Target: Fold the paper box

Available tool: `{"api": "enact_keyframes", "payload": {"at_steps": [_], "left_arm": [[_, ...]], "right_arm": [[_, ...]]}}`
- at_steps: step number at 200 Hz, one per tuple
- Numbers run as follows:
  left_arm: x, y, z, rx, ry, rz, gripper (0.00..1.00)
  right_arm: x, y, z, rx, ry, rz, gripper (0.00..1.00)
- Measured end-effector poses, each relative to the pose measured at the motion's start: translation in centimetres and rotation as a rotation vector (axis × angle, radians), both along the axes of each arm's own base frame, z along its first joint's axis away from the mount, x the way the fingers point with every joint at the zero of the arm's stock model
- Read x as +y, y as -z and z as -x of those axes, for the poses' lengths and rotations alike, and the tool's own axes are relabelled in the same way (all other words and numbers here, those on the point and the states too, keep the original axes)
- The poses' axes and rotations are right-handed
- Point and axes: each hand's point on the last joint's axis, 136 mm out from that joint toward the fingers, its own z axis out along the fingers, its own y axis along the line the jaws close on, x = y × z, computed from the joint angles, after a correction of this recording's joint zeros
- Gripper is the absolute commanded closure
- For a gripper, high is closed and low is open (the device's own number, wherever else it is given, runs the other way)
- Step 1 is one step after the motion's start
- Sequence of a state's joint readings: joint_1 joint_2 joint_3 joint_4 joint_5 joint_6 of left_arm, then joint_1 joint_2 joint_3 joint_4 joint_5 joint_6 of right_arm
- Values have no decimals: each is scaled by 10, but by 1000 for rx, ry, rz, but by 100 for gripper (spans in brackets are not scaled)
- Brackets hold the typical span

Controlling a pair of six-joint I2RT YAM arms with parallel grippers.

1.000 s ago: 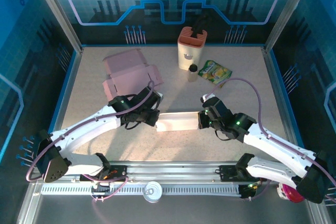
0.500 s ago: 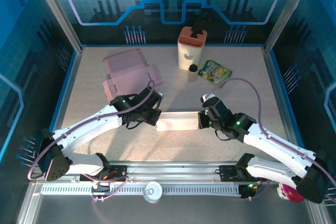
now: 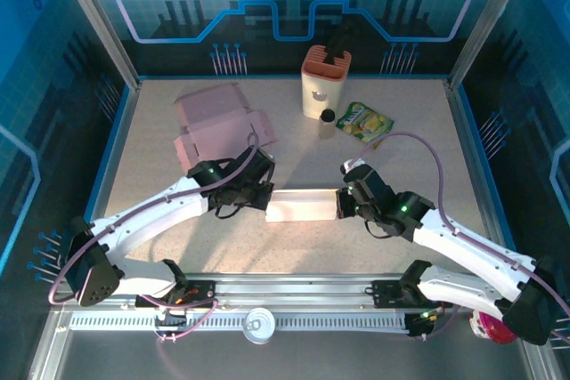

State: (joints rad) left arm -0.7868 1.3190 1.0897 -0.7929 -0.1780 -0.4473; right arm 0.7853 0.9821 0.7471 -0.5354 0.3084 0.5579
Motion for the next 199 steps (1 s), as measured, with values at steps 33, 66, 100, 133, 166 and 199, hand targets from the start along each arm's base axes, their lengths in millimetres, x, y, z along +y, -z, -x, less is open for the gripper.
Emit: {"api": "enact_keyframes", "payload": {"at_steps": [33, 66, 100, 133, 166, 199], "left_arm": [[-2, 0, -3, 24, -35, 2, 100], [-2, -1, -1, 48, -58, 4, 100], [-2, -1, 0, 75, -84, 7, 100], [-2, -2, 1, 94, -93, 17, 100], [-2, -2, 1, 115, -115, 37, 100], [-2, -2, 0, 130, -124, 53, 100]], "right_arm": [[-1, 0, 0, -1, 4, 6, 100], [-1, 0, 0, -1, 4, 6, 100], [-1, 0, 0, -1, 4, 6, 100], [-1, 0, 0, -1, 3, 6, 100], [-1, 1, 0, 0, 3, 7, 100], [0, 1, -1, -1, 3, 6, 100]]}}
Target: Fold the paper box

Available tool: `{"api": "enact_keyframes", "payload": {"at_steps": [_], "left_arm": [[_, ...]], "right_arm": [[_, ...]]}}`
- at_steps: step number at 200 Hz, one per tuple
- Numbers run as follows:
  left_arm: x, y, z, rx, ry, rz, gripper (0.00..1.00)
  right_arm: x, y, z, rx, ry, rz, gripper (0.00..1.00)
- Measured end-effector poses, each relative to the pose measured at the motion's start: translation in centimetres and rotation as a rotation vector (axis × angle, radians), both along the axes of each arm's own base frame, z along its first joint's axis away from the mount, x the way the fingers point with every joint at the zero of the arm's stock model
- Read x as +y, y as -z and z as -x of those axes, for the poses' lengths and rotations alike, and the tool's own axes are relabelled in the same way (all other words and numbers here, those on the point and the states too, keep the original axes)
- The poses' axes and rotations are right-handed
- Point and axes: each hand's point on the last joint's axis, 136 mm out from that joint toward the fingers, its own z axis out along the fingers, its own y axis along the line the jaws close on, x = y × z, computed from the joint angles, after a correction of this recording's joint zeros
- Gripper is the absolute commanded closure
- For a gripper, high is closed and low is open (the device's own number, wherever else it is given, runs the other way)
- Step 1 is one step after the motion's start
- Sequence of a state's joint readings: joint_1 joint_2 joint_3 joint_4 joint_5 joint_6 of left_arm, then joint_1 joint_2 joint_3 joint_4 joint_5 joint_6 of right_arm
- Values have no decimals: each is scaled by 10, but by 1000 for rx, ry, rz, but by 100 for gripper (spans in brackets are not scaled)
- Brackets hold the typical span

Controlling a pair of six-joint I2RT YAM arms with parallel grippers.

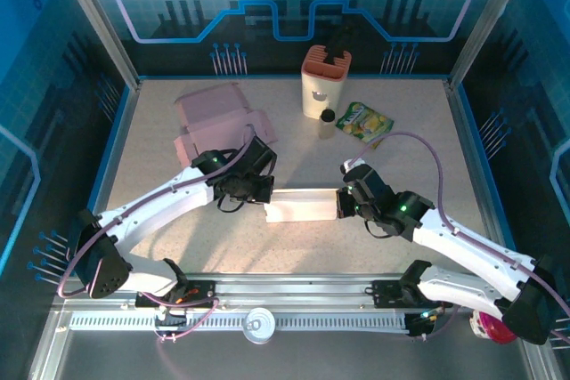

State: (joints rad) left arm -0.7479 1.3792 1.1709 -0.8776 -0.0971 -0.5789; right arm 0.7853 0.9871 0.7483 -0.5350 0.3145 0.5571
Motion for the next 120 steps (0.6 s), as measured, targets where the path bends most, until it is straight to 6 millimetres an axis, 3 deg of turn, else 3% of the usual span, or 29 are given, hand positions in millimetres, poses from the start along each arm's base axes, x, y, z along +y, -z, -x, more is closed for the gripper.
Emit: {"api": "enact_keyframes", "payload": {"at_steps": [120], "left_arm": [[0, 4, -7, -64, -32, 58, 100]], "right_arm": [[0, 0, -1, -6, 2, -2, 100]]}}
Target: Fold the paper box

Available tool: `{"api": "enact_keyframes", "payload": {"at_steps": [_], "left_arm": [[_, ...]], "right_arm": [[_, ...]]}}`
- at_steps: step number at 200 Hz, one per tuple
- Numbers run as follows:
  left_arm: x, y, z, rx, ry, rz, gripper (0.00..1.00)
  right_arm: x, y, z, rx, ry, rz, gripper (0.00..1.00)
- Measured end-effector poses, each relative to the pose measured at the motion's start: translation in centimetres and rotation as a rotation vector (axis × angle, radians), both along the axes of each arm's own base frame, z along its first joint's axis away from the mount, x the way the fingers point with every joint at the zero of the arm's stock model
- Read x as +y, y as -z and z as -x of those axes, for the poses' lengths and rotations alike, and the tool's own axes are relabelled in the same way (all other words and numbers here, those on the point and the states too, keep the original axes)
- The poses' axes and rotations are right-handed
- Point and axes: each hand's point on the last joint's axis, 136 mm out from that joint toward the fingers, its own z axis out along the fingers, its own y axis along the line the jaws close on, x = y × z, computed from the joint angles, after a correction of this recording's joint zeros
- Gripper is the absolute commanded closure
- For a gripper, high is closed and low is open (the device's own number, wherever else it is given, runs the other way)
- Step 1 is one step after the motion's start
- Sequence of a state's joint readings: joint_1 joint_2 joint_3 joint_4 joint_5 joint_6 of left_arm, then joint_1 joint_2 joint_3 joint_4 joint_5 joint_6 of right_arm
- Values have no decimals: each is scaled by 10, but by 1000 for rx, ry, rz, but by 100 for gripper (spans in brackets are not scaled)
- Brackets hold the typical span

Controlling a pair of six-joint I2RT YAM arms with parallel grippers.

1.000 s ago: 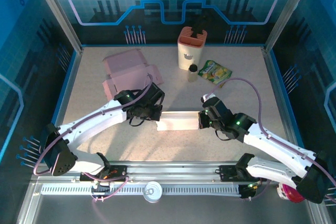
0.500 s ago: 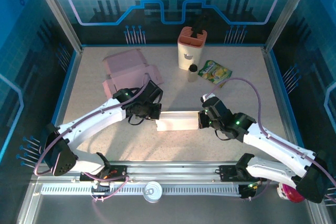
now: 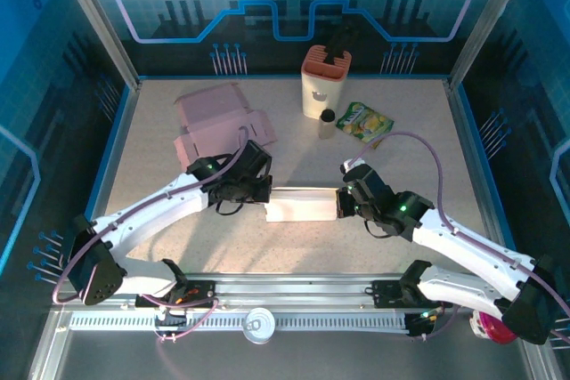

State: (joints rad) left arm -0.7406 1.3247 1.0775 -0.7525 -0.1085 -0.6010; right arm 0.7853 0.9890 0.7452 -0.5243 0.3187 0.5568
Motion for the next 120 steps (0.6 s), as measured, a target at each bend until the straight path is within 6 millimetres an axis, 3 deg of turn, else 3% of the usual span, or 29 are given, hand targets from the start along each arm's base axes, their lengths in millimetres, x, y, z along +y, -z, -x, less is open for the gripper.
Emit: {"api": "enact_keyframes", "payload": {"at_steps": [120], "left_arm": [[0, 4, 3, -81, 13, -73, 100]], "right_arm": [[-1, 5, -2, -37, 20, 43, 100]]}}
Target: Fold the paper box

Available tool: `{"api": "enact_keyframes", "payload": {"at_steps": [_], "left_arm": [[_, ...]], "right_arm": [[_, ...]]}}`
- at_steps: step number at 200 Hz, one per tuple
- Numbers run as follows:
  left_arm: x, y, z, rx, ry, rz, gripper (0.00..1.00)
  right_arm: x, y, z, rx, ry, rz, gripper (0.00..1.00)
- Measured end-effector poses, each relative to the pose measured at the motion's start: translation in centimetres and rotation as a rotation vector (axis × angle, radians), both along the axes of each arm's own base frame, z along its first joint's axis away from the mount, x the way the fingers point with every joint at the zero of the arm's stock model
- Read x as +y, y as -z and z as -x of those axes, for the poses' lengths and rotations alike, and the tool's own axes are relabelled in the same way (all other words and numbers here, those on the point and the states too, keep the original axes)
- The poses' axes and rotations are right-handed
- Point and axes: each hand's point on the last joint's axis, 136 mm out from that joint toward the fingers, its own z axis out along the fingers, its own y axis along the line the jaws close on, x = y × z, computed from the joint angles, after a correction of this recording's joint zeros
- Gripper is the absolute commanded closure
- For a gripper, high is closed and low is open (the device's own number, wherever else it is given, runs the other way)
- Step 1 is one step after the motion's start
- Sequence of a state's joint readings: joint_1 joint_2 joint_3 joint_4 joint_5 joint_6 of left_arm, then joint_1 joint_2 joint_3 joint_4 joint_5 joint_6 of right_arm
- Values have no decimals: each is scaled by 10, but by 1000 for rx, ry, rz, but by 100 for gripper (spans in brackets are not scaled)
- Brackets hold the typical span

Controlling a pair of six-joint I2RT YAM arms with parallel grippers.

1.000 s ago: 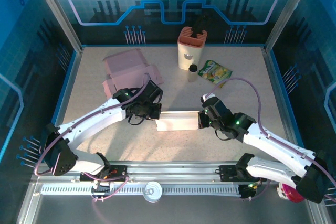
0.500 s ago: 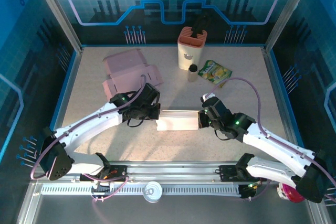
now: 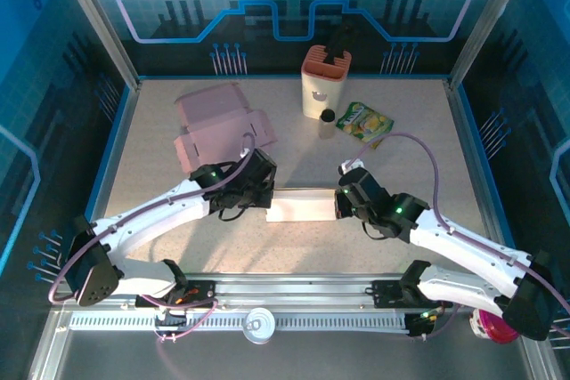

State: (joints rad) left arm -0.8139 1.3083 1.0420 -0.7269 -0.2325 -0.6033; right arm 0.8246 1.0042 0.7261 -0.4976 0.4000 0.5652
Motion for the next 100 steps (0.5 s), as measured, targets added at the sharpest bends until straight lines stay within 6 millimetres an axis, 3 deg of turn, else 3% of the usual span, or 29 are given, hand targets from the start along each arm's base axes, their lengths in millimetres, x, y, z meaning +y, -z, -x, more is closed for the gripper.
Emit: {"api": "enact_keyframes", "payload": {"at_steps": [49, 100], "left_arm": [[0, 2, 4, -44, -4, -11, 100], [0, 2, 9, -76, -25, -22, 100]], "right_arm": [[-1, 0, 4, -8, 0, -6, 99], [-3, 0, 19, 44, -2, -49, 64]]}}
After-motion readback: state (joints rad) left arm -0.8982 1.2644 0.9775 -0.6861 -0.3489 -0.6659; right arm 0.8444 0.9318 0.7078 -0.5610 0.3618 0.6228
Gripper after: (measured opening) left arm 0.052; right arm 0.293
